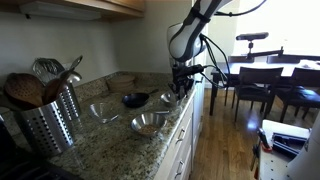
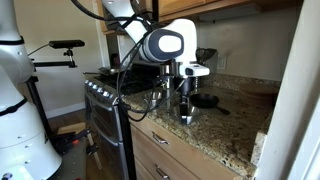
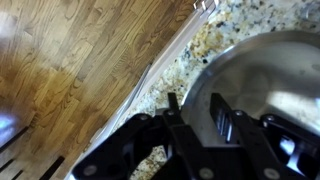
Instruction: Pour the contents of the silver bowl into the other silver bowl
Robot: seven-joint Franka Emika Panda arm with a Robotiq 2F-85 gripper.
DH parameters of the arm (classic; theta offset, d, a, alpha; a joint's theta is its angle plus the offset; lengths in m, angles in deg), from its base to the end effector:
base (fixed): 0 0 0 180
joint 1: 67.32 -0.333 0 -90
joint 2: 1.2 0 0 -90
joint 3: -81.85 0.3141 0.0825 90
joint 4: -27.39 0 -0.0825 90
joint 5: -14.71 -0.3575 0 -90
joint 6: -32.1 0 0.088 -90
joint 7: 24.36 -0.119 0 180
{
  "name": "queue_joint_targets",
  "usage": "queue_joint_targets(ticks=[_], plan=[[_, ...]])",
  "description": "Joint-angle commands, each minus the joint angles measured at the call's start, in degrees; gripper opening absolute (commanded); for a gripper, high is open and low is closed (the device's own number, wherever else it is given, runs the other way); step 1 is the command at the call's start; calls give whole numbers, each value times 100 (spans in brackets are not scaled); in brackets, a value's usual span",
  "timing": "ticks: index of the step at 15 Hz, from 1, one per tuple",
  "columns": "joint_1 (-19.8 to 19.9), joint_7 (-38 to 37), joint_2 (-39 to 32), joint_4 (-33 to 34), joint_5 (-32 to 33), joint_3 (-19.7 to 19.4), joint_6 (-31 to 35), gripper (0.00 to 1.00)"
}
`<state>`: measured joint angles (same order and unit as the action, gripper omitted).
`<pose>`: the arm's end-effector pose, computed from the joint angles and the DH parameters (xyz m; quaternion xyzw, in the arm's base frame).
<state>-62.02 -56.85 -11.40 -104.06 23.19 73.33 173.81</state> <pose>0.4966 -0.1231 0.2805 0.9395 -0.3375 0.0103 0.0581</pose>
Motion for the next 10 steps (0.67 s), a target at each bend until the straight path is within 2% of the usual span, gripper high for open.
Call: queue_joint_targets(ticks=[1,5,7,10], plan=[[-89,-39,-65,37,80,-101,51,72],[-118,-91,-28,43,171,-127,5,96],[-138,-143,30,26,260,-144,-16,100],[-166,-206,157,-22,450,-159,-50,100]])
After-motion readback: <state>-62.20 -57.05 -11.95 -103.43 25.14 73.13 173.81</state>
